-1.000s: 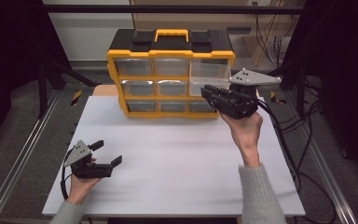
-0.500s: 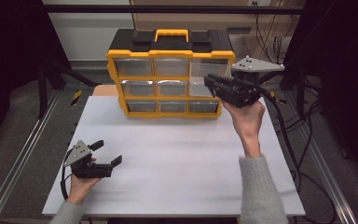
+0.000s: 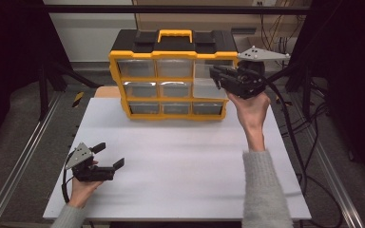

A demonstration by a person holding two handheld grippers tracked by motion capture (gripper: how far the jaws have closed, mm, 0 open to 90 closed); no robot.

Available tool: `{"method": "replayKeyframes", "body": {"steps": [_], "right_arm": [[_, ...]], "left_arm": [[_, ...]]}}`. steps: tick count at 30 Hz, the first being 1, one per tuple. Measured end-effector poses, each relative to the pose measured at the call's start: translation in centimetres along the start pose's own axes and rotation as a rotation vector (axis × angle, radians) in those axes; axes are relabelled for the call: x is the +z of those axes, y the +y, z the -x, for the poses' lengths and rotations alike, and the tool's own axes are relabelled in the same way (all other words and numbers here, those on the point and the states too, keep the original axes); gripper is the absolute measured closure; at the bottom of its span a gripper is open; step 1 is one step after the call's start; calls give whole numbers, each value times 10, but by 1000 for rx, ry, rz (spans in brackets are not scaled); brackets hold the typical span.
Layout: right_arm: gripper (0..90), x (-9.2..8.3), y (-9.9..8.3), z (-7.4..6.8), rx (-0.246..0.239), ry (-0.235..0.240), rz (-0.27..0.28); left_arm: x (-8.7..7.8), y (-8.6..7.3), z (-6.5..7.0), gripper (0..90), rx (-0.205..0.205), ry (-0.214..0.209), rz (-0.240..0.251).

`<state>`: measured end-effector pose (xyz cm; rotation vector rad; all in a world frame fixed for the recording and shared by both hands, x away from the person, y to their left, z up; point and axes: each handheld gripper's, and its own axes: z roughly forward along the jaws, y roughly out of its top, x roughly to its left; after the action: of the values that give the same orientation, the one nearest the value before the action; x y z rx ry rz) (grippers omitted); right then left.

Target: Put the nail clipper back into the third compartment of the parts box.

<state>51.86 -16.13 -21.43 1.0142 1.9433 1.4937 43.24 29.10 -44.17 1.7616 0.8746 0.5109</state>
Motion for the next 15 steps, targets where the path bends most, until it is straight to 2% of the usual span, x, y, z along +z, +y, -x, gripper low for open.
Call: {"method": "replayKeyframes", "body": {"steps": [15], "right_arm": [[793, 18, 8, 11, 14, -25, 10]], "left_arm": [[1, 0, 0, 17, -1, -1, -3]]}}
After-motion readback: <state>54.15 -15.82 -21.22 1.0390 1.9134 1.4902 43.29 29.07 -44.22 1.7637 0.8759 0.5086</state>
